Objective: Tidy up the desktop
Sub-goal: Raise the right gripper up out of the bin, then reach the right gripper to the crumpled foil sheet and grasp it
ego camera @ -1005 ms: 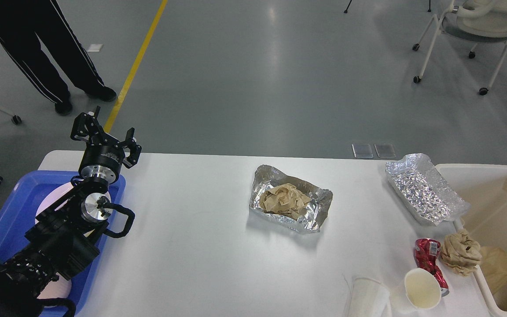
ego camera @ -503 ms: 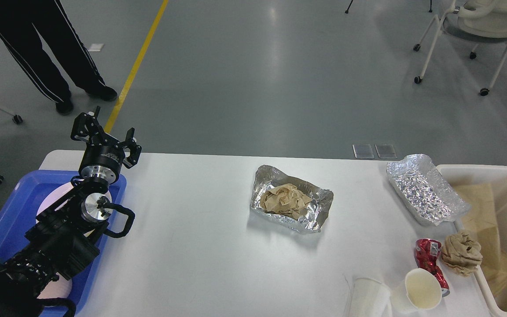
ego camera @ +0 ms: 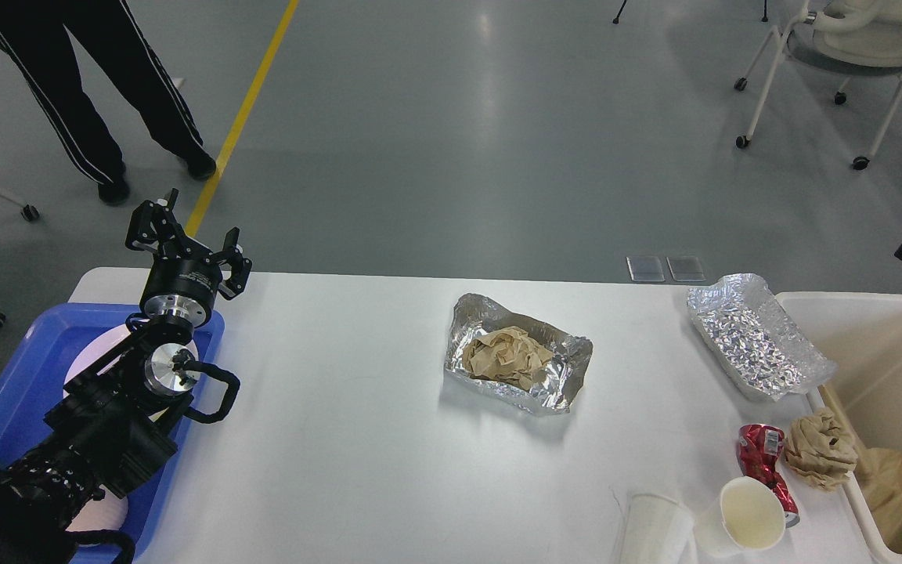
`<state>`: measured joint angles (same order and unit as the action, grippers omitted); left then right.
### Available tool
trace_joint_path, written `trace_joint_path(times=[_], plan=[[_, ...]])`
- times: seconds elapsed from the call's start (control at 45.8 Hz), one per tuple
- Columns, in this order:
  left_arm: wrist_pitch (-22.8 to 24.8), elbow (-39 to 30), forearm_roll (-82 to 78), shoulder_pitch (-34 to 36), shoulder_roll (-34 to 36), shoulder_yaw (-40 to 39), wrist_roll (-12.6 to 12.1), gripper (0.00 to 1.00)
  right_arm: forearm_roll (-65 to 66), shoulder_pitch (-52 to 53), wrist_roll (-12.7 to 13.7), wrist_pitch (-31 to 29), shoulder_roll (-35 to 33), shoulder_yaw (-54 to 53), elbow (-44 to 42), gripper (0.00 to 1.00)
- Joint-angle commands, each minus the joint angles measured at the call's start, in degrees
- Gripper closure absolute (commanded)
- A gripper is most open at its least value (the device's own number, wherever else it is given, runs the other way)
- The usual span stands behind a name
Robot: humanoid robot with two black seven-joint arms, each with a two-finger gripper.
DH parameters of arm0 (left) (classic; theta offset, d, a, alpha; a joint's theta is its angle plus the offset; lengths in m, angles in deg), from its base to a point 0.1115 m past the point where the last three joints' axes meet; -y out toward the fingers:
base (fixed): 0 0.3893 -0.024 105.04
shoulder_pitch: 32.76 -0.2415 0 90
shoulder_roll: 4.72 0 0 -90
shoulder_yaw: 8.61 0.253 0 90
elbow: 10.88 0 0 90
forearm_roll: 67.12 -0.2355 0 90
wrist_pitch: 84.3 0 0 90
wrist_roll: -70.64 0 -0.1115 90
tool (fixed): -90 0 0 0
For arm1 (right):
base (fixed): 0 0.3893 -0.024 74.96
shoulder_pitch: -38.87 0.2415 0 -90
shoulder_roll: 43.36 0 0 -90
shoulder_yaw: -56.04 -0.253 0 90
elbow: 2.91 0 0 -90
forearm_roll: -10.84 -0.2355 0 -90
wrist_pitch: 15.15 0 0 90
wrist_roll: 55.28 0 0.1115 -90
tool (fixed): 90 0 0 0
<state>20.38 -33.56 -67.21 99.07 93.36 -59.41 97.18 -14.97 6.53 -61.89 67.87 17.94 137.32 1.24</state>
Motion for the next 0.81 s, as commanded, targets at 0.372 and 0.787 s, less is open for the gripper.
trace_joint_path(times=[0.372, 0.787], plan=[[0.00, 0.00, 0.00, 0.00, 0.00, 0.00, 0.00, 0.03, 0.85, 37.16, -0.86, -46.00, 10.59, -0.34, 10.33, 0.00], [0.00, 0.00, 0.00, 0.00, 0.00, 0.00, 0.00, 0.03, 20.87, 67.23, -0.60, -38.48, 18.07, -8.24, 68.86, 0.00]])
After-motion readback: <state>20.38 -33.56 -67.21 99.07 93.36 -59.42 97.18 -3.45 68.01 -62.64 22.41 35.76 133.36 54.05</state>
